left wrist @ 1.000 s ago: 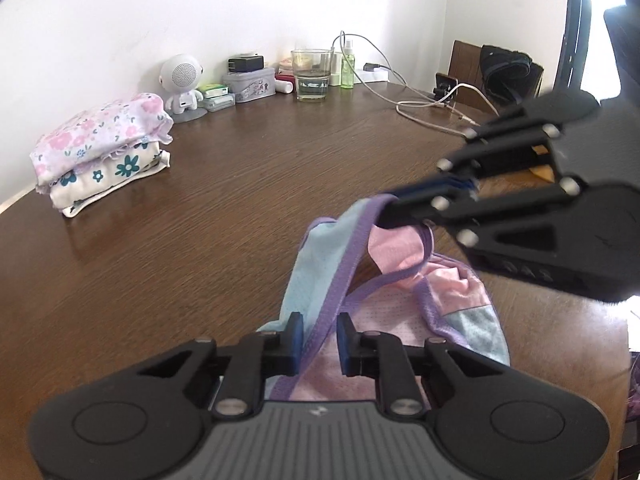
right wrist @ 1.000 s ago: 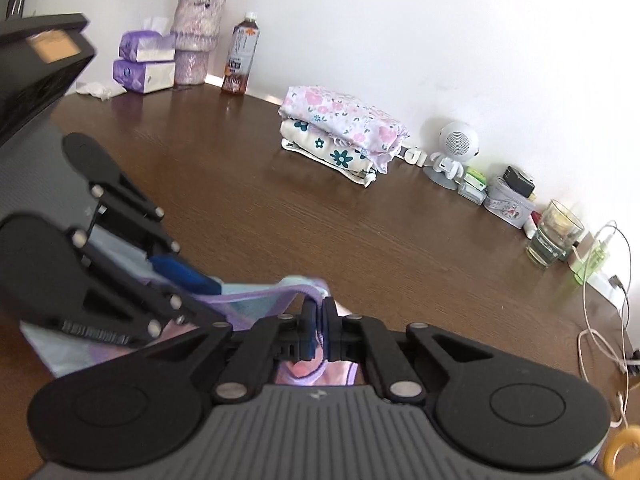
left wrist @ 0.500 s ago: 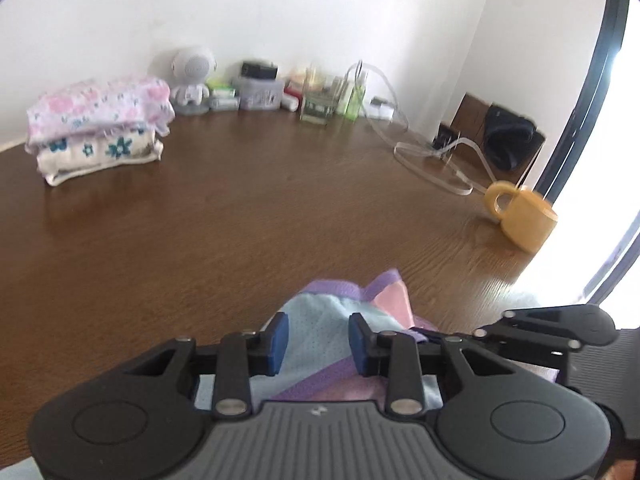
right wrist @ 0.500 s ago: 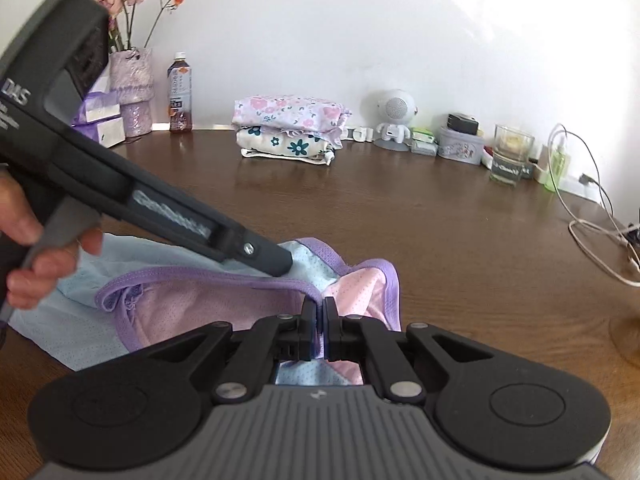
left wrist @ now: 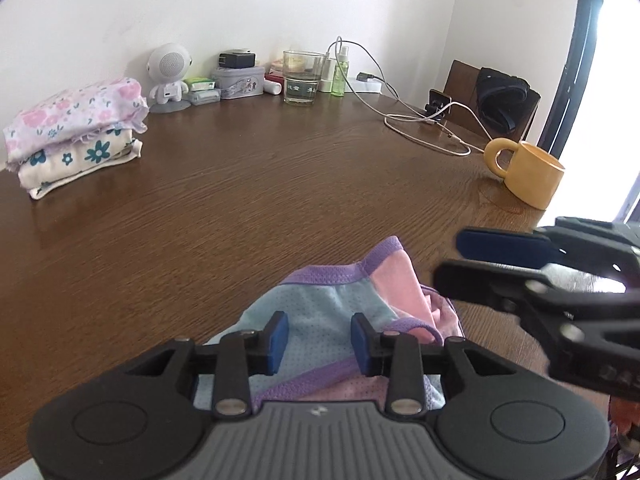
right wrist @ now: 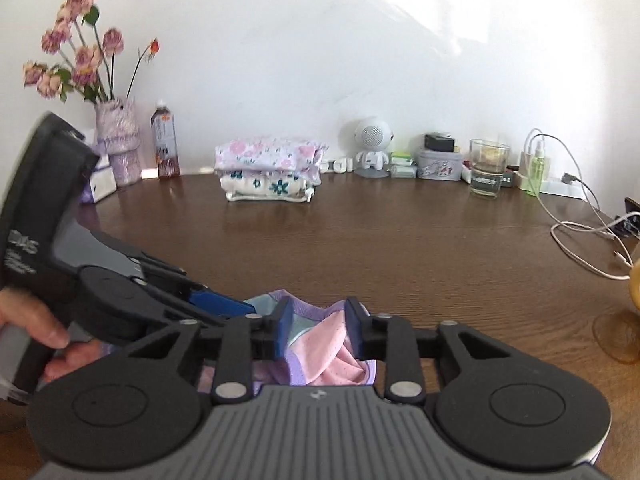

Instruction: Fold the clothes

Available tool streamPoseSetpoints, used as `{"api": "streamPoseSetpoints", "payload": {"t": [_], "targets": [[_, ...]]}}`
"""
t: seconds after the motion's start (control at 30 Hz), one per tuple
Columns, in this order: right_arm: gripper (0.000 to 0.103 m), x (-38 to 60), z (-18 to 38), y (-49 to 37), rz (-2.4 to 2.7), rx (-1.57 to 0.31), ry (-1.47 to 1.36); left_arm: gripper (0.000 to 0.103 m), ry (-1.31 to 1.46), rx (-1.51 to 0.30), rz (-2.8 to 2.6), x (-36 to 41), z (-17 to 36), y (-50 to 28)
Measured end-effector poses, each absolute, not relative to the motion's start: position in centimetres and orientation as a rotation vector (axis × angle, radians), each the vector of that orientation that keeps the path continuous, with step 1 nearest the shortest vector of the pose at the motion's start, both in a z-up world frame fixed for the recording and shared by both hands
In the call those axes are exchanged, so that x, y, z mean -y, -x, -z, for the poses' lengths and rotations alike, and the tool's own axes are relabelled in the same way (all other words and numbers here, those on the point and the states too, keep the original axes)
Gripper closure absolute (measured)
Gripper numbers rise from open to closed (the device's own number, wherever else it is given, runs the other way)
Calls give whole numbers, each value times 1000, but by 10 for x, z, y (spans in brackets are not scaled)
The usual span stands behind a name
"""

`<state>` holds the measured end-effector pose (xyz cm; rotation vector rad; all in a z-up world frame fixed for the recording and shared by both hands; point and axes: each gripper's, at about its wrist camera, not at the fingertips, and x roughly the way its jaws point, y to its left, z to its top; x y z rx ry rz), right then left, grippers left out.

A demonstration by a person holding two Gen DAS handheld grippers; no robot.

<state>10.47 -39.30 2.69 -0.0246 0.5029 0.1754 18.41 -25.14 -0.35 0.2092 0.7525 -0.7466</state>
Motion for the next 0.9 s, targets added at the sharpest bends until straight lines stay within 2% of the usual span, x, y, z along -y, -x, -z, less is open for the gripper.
{"api": "streamPoseSetpoints", "payload": {"t": [0.23,0.5,0.57,0.63,0.67,0.73,0.77,0.83,0.9], "targets": [[85,390,0,-128,-173,-624,103,69,-287,-707,750,255,6,-176],[85,391,0,-124,-174,-622,106,67,-292,-686,758,255,7,-174],[82,393,-6,-120,-174,-595,80,67,-261,-682,758,250,2,-173],[67,396,-14,-115,-166,-562,53,66,-233,-668,753,244,-6,-172],[62,398,-18,-112,-160,-544,40,63,-221,-650,754,239,-12,-169],[46,400,-24,-106,-155,-522,16,44,-200,-616,749,229,-23,-164],[42,402,-27,-103,-155,-515,4,38,-194,-605,742,224,-27,-160],[20,404,-30,-98,-159,-504,-24,21,-176,-579,734,213,-34,-152],[10,405,-32,-93,-166,-500,-56,12,-155,-557,722,199,-39,-141]]}}
